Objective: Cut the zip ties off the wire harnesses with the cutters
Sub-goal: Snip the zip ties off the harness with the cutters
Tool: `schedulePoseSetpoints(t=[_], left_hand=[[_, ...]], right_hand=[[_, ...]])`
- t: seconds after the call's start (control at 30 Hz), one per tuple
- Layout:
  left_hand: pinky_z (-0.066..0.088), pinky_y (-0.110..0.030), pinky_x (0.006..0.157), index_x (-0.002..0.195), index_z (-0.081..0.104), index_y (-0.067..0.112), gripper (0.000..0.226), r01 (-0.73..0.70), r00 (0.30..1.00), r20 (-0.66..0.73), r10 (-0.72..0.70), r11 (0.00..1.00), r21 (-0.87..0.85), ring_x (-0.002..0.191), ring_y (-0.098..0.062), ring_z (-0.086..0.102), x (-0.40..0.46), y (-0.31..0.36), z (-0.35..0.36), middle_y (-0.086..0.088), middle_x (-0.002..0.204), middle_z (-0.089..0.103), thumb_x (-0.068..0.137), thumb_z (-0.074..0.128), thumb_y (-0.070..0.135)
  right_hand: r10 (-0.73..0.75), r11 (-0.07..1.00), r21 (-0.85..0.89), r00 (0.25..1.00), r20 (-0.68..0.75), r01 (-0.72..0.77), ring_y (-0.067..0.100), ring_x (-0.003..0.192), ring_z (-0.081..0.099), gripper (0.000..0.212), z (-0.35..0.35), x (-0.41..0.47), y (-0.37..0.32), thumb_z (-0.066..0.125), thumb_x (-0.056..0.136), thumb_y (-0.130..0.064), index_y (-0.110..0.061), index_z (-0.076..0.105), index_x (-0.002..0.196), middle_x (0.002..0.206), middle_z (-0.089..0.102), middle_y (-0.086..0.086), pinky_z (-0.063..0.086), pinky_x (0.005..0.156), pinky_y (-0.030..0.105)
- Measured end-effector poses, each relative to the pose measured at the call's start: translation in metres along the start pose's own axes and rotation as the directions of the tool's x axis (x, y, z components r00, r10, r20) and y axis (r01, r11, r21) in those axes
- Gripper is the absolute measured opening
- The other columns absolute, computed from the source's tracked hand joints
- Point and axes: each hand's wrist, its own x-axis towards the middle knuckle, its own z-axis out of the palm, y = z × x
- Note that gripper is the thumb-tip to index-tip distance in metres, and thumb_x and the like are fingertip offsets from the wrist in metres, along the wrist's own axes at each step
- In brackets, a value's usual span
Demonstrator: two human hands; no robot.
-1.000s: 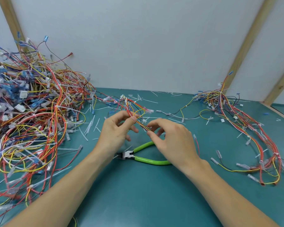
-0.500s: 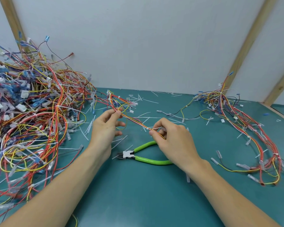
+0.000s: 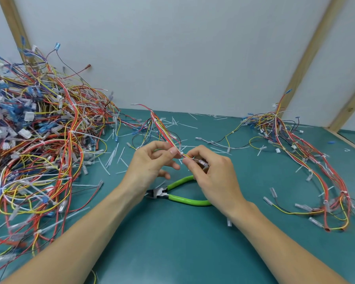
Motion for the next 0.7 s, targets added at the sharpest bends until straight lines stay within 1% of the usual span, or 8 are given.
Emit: schedulePoseSetpoints(t=[0.07,0.17,0.27,0.37,0.47,0.57,0.63,0.7], left_hand=[[0.049,-0.024,0.049,0.098,0.069,0.005,0.020,-0.018,0.999,0.032,0.016,0.999,0.049,0.068,-0.015,0.068,0.000,-0.001,-0.001,-0.006,0.091,0.076,0.094,0.067,0.025],[0.046,-0.024,0.049,0.096,0.077,0.012,0.021,-0.055,0.998,0.050,0.049,0.991,0.123,0.066,-0.013,0.063,-0.001,-0.002,-0.001,-0.004,0.087,0.073,0.089,0.071,0.031],[0.042,-0.024,0.046,0.093,0.073,0.008,0.025,-0.067,0.998,0.019,0.066,0.993,0.101,0.062,-0.012,0.062,0.000,-0.002,0.000,-0.003,0.085,0.073,0.087,0.071,0.032],[0.041,-0.023,0.043,0.091,0.067,0.012,0.014,-0.089,0.992,-0.085,0.093,0.995,0.054,0.058,-0.013,0.065,0.002,0.000,-0.003,0.003,0.085,0.074,0.095,0.066,0.026],[0.041,-0.021,0.041,0.093,0.065,0.014,0.014,-0.126,0.956,-0.258,0.137,0.990,0.057,0.055,-0.012,0.064,0.006,0.003,-0.010,0.004,0.084,0.075,0.097,0.064,0.028],[0.040,-0.021,0.039,0.092,0.063,0.015,0.014,-0.163,0.905,-0.391,0.167,0.986,0.043,0.050,-0.010,0.060,0.009,0.005,-0.017,0.006,0.081,0.074,0.098,0.065,0.028],[0.039,-0.021,0.038,0.091,0.062,0.014,0.015,-0.180,0.882,-0.438,0.175,0.983,0.030,0.046,-0.008,0.055,0.011,0.005,-0.019,0.008,0.076,0.072,0.098,0.064,0.027],[0.038,-0.020,0.037,0.089,0.062,0.014,0.015,-0.191,0.861,-0.475,0.181,0.981,0.028,0.044,-0.007,0.052,0.012,0.004,-0.020,0.009,0.072,0.070,0.099,0.063,0.026]], right_hand=[[-0.007,1.000,0.021,1.000,-0.010,0.007,0.013,0.062,0.053,0.013,-0.001,0.001,-0.002,0.069,0.096,-0.039,-0.029,0.067,0.089,0.067,0.060,-0.017,0.043,0.058,0.035],[-0.016,1.000,0.016,1.000,-0.017,0.016,0.016,0.072,0.061,0.015,-0.003,0.002,-0.004,0.069,0.093,-0.044,-0.030,0.073,0.090,0.077,0.068,-0.013,0.052,0.065,0.042],[0.011,0.999,-0.040,1.000,0.016,-0.010,0.012,0.081,0.066,0.015,-0.004,0.002,-0.005,0.073,0.090,-0.046,-0.034,0.071,0.099,0.084,0.072,-0.013,0.056,0.074,0.043],[0.014,0.995,-0.098,0.998,0.058,-0.009,0.004,0.103,0.066,0.033,-0.006,0.002,-0.006,0.080,0.085,-0.037,-0.035,0.067,0.115,0.105,0.072,-0.018,0.055,0.089,0.042],[0.016,0.984,-0.179,0.997,0.075,-0.003,0.007,0.116,0.058,0.050,-0.010,0.003,-0.007,0.084,0.081,-0.033,-0.033,0.062,0.126,0.118,0.064,-0.019,0.048,0.101,0.043],[0.054,0.975,-0.220,0.993,0.106,-0.030,0.006,0.108,0.056,0.051,-0.011,0.003,-0.006,0.085,0.079,-0.038,-0.034,0.060,0.123,0.110,0.061,-0.019,0.047,0.098,0.041],[0.081,0.973,-0.227,0.988,0.134,-0.049,0.003,0.096,0.057,0.037,-0.011,0.002,-0.004,0.083,0.081,-0.041,-0.038,0.062,0.111,0.096,0.063,-0.019,0.049,0.091,0.038],[0.110,0.969,-0.238,0.983,0.148,-0.073,0.003,0.083,0.061,0.016,-0.009,0.003,-0.001,0.079,0.084,-0.043,-0.036,0.068,0.093,0.080,0.067,-0.018,0.052,0.081,0.035]])
